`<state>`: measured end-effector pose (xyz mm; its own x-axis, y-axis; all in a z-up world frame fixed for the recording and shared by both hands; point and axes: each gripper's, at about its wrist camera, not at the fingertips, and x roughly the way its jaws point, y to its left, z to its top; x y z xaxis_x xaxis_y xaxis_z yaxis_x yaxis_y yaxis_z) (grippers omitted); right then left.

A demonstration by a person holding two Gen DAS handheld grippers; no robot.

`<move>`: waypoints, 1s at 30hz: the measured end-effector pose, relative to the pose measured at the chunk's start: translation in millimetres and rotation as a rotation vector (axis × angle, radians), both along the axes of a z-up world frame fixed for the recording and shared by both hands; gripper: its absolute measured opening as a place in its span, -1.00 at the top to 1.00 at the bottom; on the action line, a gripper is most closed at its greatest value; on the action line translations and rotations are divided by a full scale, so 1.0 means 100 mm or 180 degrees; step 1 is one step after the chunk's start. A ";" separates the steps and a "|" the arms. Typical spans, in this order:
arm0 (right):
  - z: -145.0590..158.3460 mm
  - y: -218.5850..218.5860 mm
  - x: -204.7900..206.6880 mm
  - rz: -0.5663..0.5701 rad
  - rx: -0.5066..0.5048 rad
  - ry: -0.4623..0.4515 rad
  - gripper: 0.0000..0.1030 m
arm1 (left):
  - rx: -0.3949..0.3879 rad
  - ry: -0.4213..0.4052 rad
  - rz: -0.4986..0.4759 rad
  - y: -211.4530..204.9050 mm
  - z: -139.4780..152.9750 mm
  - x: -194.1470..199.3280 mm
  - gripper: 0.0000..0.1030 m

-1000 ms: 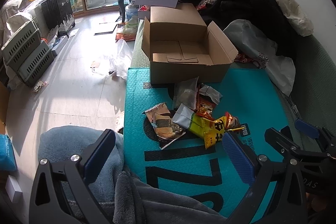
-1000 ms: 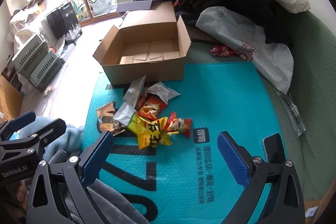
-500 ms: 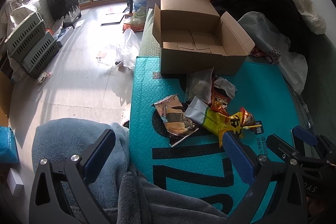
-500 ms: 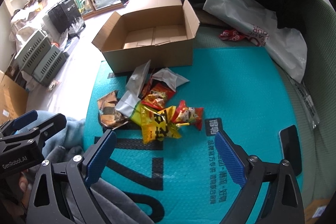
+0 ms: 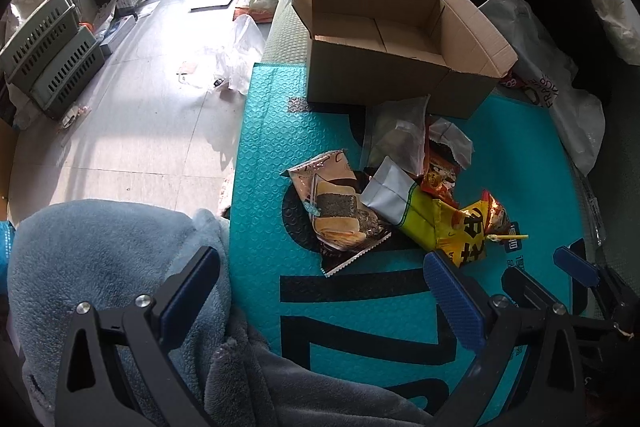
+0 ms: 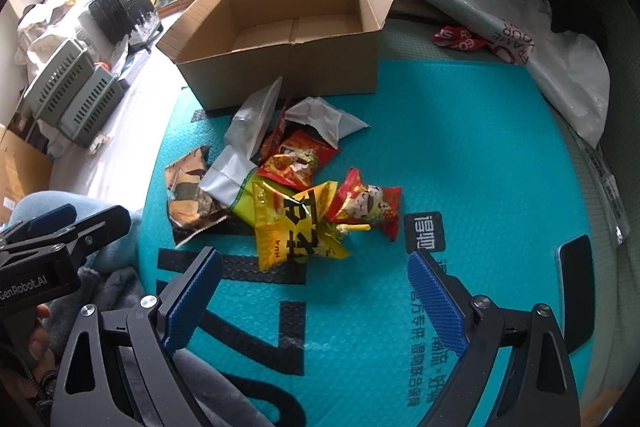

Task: Organize snacks
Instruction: 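Grasp the nori cracker pack with left tool while right tool grasps yellow chip bag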

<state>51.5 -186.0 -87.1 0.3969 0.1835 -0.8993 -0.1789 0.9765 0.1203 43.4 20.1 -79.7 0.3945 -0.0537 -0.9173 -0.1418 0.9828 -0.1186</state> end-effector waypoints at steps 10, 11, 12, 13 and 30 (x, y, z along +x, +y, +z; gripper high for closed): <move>-0.27 0.09 0.11 0.0134 0.0067 0.0074 -0.80 | -0.0177 0.0254 -0.0014 0.01 -0.35 0.21 -1.00; -0.31 0.12 0.13 0.0161 0.0049 0.0091 -0.76 | -0.0169 0.0266 -0.0009 0.02 -0.36 0.21 -1.00; -0.35 0.14 0.15 0.0189 0.0030 0.0108 -0.74 | -0.0157 0.0273 -0.0001 0.03 -0.37 0.23 -1.00; -0.40 0.17 0.17 0.0210 0.0012 0.0127 -0.74 | -0.0146 0.0278 0.0006 0.04 -0.38 0.23 -1.00; -0.77 0.08 0.38 0.0093 0.0301 0.0406 -0.40 | -0.0426 0.0424 0.0027 0.10 -0.64 0.42 -1.00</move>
